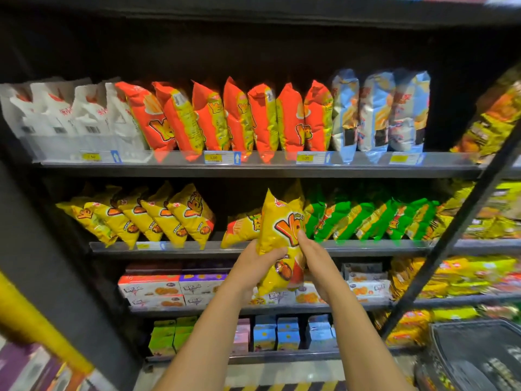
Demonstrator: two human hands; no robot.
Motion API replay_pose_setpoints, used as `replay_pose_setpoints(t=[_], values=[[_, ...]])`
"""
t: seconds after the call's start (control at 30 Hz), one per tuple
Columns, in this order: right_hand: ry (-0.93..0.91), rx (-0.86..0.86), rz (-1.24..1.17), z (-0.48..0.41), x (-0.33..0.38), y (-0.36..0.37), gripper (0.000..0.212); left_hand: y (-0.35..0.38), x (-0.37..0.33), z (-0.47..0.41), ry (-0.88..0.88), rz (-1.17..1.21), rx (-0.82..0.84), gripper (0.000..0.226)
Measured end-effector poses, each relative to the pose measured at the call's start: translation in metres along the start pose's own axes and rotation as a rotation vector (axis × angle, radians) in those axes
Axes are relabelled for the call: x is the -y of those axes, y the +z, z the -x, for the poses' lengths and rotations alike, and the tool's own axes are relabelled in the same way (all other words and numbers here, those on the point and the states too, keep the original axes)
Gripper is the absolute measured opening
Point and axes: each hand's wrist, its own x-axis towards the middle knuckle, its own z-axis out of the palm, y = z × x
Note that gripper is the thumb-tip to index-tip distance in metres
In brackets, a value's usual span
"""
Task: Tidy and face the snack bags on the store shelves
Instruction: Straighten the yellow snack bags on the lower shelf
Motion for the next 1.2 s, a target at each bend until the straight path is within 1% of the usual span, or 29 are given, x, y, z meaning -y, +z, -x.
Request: replay_pose_setpoints(t=[0.03, 0.07, 0.13, 0.17, 0.27, 0.33, 0.4, 0.43, 0.5, 0.53, 0.63, 0.7, 0.73, 0.8, 0.83, 0.9, 0.93, 1.0, 1.1, 1.2], values=[[0.036, 0.042, -0.073, -0.005, -0.004, -0.001, 0.080, -0.002, 0.001, -0.004, -0.029, 0.061, 0.043, 0.041], [0.044, 0.074, -0.140, -0.007, -0.004, 0.000, 0.080, -0.004, 0.002, -0.009, -0.055, 0.126, 0.059, 0.042], [0.035, 0.093, -0.219, -0.013, -0.002, 0.002, 0.068, -0.011, 0.001, -0.021, -0.115, 0.199, 0.114, 0.044], [0.032, 0.089, -0.239, -0.016, -0.001, 0.004, 0.063, -0.014, 0.000, -0.026, -0.137, 0.202, 0.146, 0.049], [0.010, 0.065, -0.241, -0.028, 0.001, 0.008, 0.051, -0.021, -0.006, -0.040, -0.177, 0.172, 0.158, 0.078], [-0.018, 0.005, -0.194, -0.035, 0.003, 0.009, 0.044, -0.024, -0.010, -0.046, -0.122, 0.133, 0.095, 0.080], [-0.070, -0.061, -0.088, -0.040, 0.006, 0.011, 0.051, -0.028, -0.009, -0.054, -0.080, 0.104, 0.014, 0.093], [-0.093, -0.100, -0.031, -0.042, 0.006, 0.013, 0.054, -0.029, -0.010, -0.056, -0.063, 0.090, 0.007, 0.101], [-0.135, -0.171, 0.057, -0.046, 0.008, 0.019, 0.048, -0.026, -0.012, -0.057, -0.036, 0.068, 0.014, 0.106], [-0.152, -0.191, 0.097, -0.047, 0.009, 0.022, 0.046, -0.023, -0.014, -0.057, -0.036, 0.065, 0.000, 0.105], [-0.188, -0.183, 0.147, -0.046, 0.017, 0.028, 0.062, -0.011, -0.016, -0.057, -0.008, 0.016, -0.091, 0.101], [-0.184, -0.148, 0.118, -0.042, 0.019, 0.024, 0.060, -0.010, -0.017, -0.056, 0.018, 0.067, -0.146, 0.088], [-0.169, -0.125, 0.082, -0.040, 0.020, 0.020, 0.062, -0.011, -0.020, -0.053, 0.005, 0.099, -0.157, 0.080], [-0.107, -0.090, -0.050, -0.037, 0.024, 0.012, 0.075, -0.014, -0.021, -0.053, -0.055, 0.188, -0.119, 0.073], [-0.085, -0.087, -0.126, -0.035, 0.026, 0.009, 0.079, -0.015, -0.022, -0.053, -0.079, 0.237, -0.094, 0.065], [-0.065, -0.093, -0.253, -0.032, 0.028, 0.005, 0.077, -0.017, -0.023, -0.052, -0.114, 0.323, -0.059, 0.049], [-0.056, -0.098, -0.296, -0.030, 0.028, 0.004, 0.073, -0.018, -0.021, -0.053, -0.135, 0.357, -0.037, 0.050], [-0.060, -0.091, -0.333, -0.026, 0.026, 0.003, 0.068, -0.020, -0.017, -0.054, -0.146, 0.412, 0.014, 0.061], [-0.065, -0.075, -0.300, -0.025, 0.020, 0.006, 0.069, -0.021, -0.012, -0.054, -0.127, 0.486, 0.045, 0.072], [-0.096, -0.035, -0.262, -0.021, 0.023, 0.011, 0.072, -0.024, -0.006, -0.055, -0.097, 0.509, 0.034, 0.073]])
